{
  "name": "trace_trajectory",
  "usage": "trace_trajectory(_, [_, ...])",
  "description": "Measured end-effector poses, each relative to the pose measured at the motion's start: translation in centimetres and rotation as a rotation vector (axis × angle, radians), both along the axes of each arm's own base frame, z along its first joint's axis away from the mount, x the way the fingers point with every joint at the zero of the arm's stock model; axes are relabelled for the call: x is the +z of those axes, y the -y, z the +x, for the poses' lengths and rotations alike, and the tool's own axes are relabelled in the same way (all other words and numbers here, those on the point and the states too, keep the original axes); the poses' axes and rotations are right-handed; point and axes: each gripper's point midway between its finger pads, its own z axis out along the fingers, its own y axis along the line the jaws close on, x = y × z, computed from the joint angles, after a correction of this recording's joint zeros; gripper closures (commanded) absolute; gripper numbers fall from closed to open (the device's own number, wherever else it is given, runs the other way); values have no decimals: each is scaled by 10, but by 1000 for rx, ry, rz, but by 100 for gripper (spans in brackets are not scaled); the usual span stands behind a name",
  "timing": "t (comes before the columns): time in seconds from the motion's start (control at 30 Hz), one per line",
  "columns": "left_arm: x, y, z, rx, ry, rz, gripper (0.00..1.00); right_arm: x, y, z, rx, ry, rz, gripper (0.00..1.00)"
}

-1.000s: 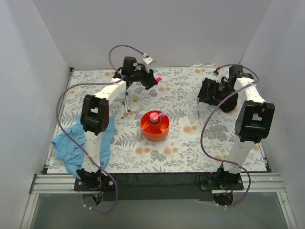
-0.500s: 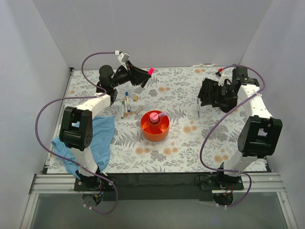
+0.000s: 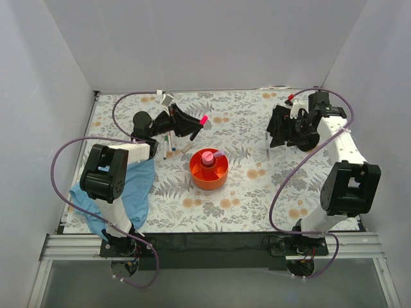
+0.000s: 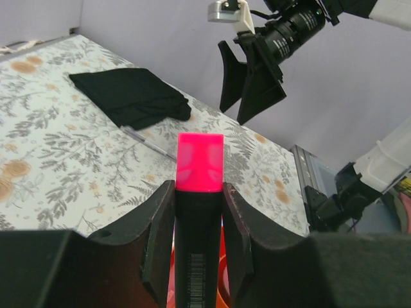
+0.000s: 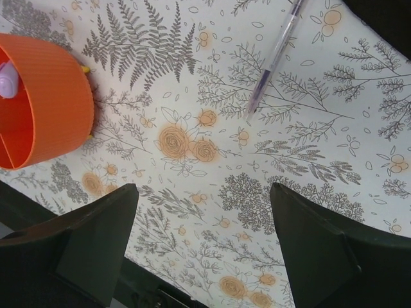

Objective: Sort the stationery into containers
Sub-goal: Place the stationery in the storage box.

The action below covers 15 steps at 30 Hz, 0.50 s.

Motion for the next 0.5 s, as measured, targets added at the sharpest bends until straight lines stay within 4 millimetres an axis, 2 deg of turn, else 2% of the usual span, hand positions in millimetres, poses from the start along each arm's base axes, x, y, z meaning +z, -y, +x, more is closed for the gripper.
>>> trace_trajectory(0.13, [-4, 3, -14, -36, -3, -14, 100, -7, -1, -8, 23, -19, -42, 6])
trace_trajectory(0.3, [-4, 14, -26, -80, 15, -33, 100, -12, -15, -16, 84, -30, -81, 5])
trace_trajectory(0.5, [-36, 31, -25, -121, -100, -25, 100, -15, -26, -21, 133, -33, -109, 5])
